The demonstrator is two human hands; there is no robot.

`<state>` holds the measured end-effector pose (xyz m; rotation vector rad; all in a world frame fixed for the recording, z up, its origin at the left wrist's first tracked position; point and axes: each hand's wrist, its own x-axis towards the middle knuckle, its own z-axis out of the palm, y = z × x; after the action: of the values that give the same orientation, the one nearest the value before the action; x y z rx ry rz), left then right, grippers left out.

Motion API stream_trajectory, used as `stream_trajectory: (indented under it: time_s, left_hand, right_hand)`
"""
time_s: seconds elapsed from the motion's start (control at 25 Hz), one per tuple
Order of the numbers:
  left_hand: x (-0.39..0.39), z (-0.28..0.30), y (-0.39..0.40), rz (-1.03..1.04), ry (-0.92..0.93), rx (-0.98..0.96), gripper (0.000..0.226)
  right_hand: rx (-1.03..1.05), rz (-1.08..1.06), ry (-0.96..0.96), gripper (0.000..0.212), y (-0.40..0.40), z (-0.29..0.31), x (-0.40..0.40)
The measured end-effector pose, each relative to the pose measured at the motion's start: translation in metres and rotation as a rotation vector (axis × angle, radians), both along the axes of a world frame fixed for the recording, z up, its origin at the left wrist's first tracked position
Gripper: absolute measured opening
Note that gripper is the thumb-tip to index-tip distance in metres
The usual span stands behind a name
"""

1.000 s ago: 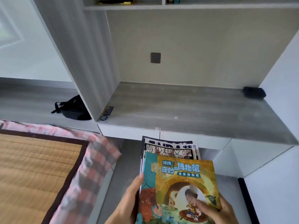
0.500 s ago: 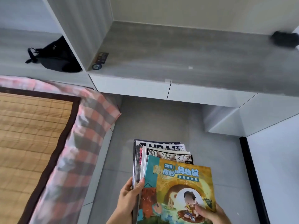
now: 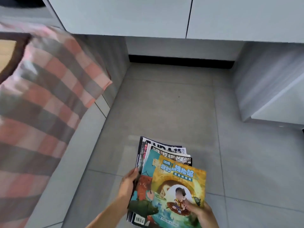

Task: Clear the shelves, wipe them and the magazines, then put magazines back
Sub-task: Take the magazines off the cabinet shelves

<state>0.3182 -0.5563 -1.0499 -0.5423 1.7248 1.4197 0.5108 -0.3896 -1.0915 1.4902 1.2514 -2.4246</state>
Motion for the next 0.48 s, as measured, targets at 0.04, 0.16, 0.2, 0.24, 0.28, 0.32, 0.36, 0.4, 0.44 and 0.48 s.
stream_trajectory:
  time_s: [0.04, 0.16, 0.2, 0.24, 0.28, 0.32, 0.36, 0.4, 0.44, 0.48]
  left_hand:
    - [-0.004, -0.031, 0.002, 0.002, 0.026, 0.01, 0.03]
    - [-0.013, -0.125, -0.001, -0.008, 0.092, 0.022, 0.025]
    - [-0.016, -0.155, -0.003, -0.001, 0.114, 0.025, 0.021]
    - [-0.016, -0.179, -0.005, 0.004, 0.135, 0.016, 0.018]
    - [-0.015, -0.2, -0.005, 0.013, 0.154, -0.004, 0.014]
    - [-0.012, -0.213, -0.005, 0.024, 0.162, -0.033, 0.012]
    - [-0.01, -0.226, -0.007, 0.026, 0.164, -0.047, 0.012]
    - [-0.008, -0.237, -0.01, 0.02, 0.164, -0.062, 0.013]
    - [-0.007, -0.248, -0.014, 0.008, 0.166, -0.081, 0.013]
    - [-0.007, -0.254, -0.015, -0.027, 0.172, -0.125, 0.013]
  right_hand:
    - [0.028, -0.03, -0.039, 0.059, 0.001, -0.03, -0.005]
    - [0.03, -0.083, -0.067, 0.048, -0.005, -0.112, -0.019]
    - [0.028, -0.092, -0.069, 0.045, -0.005, -0.136, -0.024]
    - [0.028, -0.098, -0.071, 0.043, -0.004, -0.159, -0.027]
    - [0.032, -0.098, -0.075, 0.041, -0.004, -0.175, -0.027]
    - [0.051, -0.088, -0.091, 0.039, -0.004, -0.188, -0.027]
    - [0.069, -0.08, -0.107, 0.038, -0.005, -0.197, -0.025]
    - [0.077, -0.089, -0.123, 0.036, -0.006, -0.203, -0.025]
    - [0.082, -0.107, -0.136, 0.035, -0.007, -0.206, -0.024]
    - [0.094, -0.128, -0.152, 0.037, -0.006, -0.213, -0.022]
